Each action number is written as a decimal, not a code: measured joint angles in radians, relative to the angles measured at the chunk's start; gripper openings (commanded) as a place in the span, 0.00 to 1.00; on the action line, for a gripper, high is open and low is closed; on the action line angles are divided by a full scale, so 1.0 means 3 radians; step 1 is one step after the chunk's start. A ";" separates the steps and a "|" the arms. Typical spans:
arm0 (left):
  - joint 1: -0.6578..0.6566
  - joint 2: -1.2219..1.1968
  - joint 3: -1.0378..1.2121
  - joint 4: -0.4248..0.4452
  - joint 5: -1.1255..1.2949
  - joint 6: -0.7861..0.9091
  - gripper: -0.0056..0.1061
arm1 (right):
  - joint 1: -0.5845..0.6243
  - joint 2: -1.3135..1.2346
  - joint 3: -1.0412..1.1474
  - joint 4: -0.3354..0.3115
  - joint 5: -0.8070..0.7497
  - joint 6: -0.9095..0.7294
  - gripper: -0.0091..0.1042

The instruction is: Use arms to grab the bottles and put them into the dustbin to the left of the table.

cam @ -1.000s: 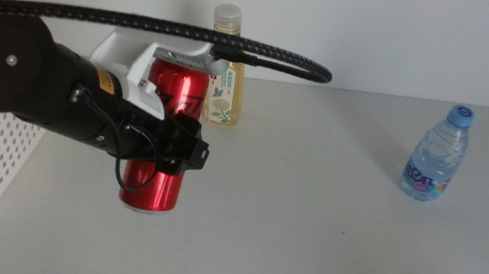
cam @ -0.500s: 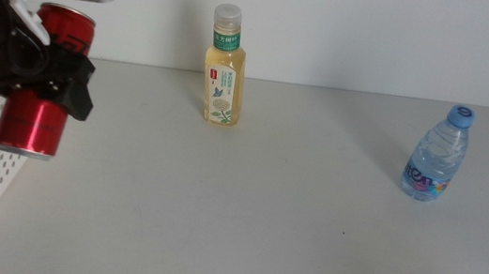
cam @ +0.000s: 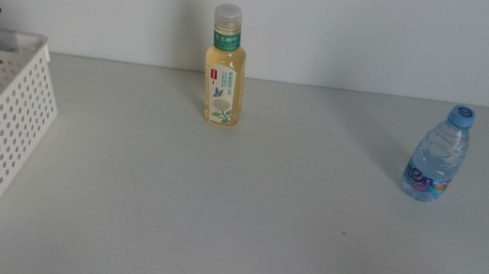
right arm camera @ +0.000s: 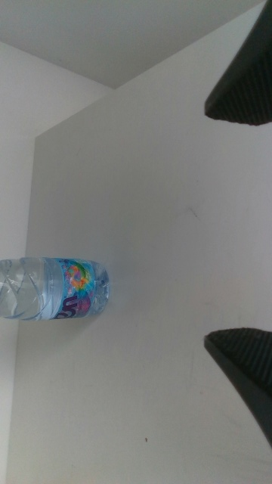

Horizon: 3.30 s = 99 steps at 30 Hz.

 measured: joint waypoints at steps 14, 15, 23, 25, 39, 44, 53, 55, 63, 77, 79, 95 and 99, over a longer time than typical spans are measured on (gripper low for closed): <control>0.0249 0.0547 -0.0076 0.0474 -0.0010 0.0219 0.04 | 0.0000 0.0000 0.0000 0.0000 0.0000 0.0000 0.74; 0.0249 0.0603 -0.0076 0.0484 -0.0010 0.0219 0.04 | 0.0000 0.0000 0.0000 0.0000 0.0000 0.0000 0.74; 0.0249 0.0958 -0.0076 0.0488 -0.0041 0.0219 0.04 | 0.0000 0.0000 0.0000 0.0000 0.0000 0.0000 0.74; 0.0249 0.1012 -0.0076 0.0488 -0.0073 0.0219 0.04 | 0.0000 0.0000 0.0000 0.0000 0.0003 0.0000 0.74; 0.0249 0.1408 -0.0076 0.0446 -0.0510 0.0225 0.04 | 0.0000 0.0000 0.0000 0.0000 0.0003 0.0000 0.74; 0.0249 0.1473 -0.0076 0.0412 -0.0555 0.0225 0.08 | 0.0000 0.0000 0.0000 0.0000 0.0003 0.0000 0.74; 0.0249 0.1492 -0.0076 0.0388 -0.0625 0.0225 0.45 | 0.0000 0.0000 0.0000 0.0000 0.0003 0.0000 0.74; 0.0249 0.1496 -0.0083 0.0388 -0.0627 0.0225 0.63 | 0.0000 0.0000 0.0000 0.0000 0.0003 0.0000 0.74; 0.0249 0.1496 -0.0105 0.0444 -0.0631 0.0226 0.89 | 0.0000 0.0000 0.0000 0.0000 0.0003 0.0000 0.74; 0.0227 0.1084 -0.0698 0.0415 -0.0094 -0.0277 0.89 | 0.0000 0.0000 0.0000 0.0000 0.0003 0.0000 0.74; 0.0170 0.0871 -0.0617 0.0408 -0.0091 -0.0338 0.89 | 0.0000 0.0000 0.0000 0.0000 0.0003 0.0000 0.74; -0.0816 -0.0957 0.0606 0.0536 -0.0210 -0.1006 0.89 | 0.0000 0.0000 0.0000 0.0000 0.0003 0.0000 0.74; -0.1063 -0.1217 0.0694 0.0703 -0.0277 -0.1097 0.89 | 0.0000 0.0000 0.0000 0.0000 0.0003 0.0000 0.74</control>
